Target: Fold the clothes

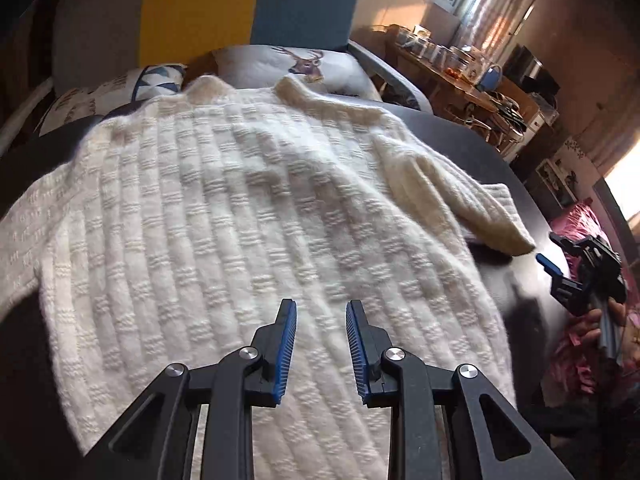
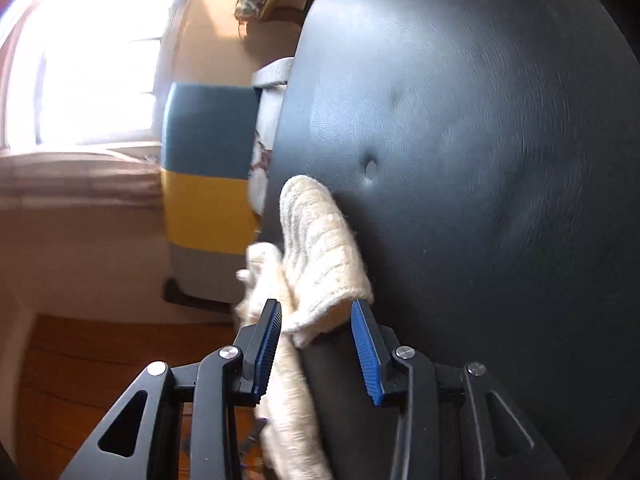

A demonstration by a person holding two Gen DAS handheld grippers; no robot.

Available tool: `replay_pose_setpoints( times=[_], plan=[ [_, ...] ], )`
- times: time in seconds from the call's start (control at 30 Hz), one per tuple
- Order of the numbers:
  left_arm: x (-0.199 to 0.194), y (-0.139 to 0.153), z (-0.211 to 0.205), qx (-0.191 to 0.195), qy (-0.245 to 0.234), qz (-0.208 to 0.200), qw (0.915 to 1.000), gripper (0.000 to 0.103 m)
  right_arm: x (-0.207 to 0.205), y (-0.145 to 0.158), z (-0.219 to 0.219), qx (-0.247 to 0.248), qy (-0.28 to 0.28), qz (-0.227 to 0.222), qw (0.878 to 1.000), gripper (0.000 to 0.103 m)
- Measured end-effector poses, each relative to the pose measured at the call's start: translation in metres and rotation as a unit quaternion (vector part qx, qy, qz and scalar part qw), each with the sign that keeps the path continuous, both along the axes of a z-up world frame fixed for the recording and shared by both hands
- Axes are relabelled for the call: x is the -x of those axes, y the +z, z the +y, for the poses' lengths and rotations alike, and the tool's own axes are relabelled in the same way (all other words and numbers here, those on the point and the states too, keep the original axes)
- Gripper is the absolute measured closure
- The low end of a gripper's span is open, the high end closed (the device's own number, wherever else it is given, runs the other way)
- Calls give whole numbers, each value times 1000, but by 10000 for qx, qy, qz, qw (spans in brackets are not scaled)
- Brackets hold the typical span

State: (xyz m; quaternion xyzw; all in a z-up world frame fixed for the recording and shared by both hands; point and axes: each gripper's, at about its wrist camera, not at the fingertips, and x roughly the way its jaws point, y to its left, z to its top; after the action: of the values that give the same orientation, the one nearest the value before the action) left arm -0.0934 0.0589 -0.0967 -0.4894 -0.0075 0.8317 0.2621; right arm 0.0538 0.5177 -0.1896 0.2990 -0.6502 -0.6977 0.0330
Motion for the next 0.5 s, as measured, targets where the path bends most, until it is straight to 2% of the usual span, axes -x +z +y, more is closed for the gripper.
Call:
replay_pose_setpoints(
  times=[0.07, 0.13, 0.2, 0.27, 0.33, 0.37, 0.43, 0.5],
  plan=[
    [-7, 16, 27, -68, -271, 173, 9995, 76, 4, -6, -3, 141, -64, 60, 9999, 59],
    [-15, 34, 68, 146, -676, 622, 9957, 76, 8, -11, -7, 281, -128, 120, 9994, 57],
    [-23, 47, 112, 310, -1238, 1012, 9866, 73, 11, -12, -10, 399, -150, 268, 9987, 57],
    [-29, 55, 155, 393, -1797, 1331, 9739, 72, 9, -7, -9, 449, -154, 449, 9979, 56],
    [-37, 58, 196, 653, -2411, 1784, 9517, 72, -1, 0, -4, 349, -177, 538, 9978, 55],
    [-41, 58, 216, 813, -2724, 2018, 9373, 72, -8, 3, 0, 231, -172, 535, 9982, 55],
    [-52, 52, 250, 1236, -3358, 2483, 9002, 72, -22, 8, 7, 3, -143, 462, 9988, 54],
    [-56, 40, 275, 1621, -3895, 2776, 8631, 71, -34, 11, 16, -207, -158, 305, 9992, 54]
  ],
)
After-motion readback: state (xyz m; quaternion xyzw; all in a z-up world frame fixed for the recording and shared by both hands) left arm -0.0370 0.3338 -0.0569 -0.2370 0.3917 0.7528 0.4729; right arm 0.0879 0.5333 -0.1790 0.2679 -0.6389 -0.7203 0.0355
